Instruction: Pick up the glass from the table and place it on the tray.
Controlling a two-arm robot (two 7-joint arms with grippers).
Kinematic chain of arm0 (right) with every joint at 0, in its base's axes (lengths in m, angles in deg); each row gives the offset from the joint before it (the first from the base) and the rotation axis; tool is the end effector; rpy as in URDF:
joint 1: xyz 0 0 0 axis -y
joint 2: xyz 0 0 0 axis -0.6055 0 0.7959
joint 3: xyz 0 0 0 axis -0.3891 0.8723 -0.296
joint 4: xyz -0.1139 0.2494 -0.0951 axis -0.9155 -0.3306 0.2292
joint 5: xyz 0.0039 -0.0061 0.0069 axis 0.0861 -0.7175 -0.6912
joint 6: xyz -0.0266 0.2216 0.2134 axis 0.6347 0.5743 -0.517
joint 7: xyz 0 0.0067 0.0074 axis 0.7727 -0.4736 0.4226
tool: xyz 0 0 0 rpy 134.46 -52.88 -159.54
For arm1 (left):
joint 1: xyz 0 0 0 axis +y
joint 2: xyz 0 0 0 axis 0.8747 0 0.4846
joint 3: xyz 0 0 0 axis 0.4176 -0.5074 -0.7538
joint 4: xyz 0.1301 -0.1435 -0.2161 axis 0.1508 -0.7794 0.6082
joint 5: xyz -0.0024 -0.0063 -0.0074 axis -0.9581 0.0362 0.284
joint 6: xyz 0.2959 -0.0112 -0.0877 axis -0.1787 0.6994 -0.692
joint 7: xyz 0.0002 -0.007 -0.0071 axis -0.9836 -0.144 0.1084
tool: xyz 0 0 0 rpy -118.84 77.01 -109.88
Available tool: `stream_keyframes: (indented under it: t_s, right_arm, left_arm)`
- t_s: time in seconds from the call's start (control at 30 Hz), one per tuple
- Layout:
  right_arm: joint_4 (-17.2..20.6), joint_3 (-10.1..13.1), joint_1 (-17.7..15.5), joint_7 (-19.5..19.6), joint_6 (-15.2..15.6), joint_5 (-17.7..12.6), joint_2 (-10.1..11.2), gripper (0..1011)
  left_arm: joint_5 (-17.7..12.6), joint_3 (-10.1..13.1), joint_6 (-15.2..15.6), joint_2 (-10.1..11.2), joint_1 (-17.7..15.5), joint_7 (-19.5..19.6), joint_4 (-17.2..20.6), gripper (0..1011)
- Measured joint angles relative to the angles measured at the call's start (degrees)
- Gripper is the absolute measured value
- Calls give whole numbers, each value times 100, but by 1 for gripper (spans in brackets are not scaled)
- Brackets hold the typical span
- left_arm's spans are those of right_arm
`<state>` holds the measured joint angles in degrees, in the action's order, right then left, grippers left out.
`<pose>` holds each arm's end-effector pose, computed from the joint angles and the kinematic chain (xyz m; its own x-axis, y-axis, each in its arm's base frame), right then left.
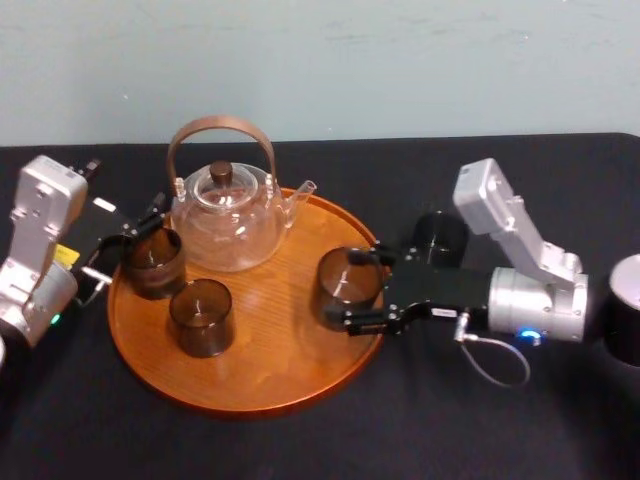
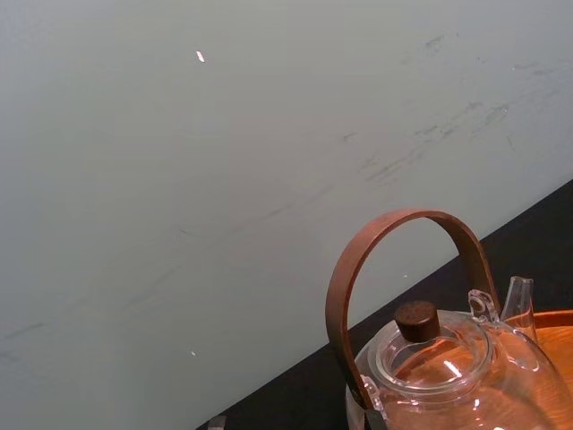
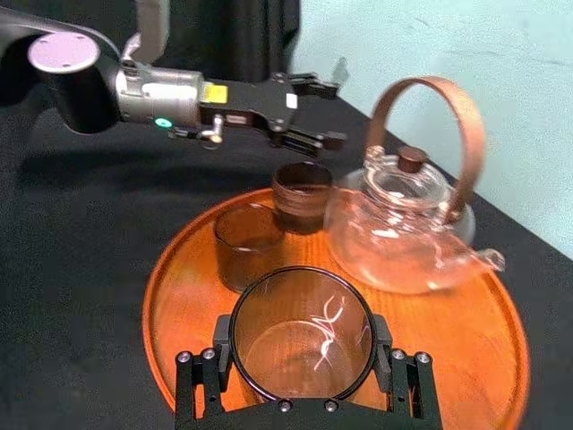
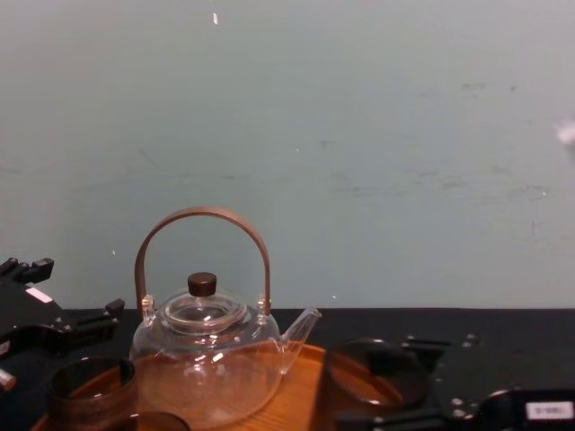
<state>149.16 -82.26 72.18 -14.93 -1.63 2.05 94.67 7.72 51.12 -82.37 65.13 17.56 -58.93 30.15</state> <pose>0.3769 -0.0244 -0.2608 0.9262 -0.3713 0.0656 0.3744 0.8854 -0.2754 0.3581 0.0825 -0.3024 0.2924 0.8803 0.3736 -0.9552 0.2875 0.0702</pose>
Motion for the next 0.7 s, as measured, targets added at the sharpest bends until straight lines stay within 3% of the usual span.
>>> stream_keyframes:
  t_s: [0.7]
  right_arm:
    - [-844,-578,420,-163,-246,223,-575,904]
  left_arm:
    - [0,0,0,0,0,0,0,1001]
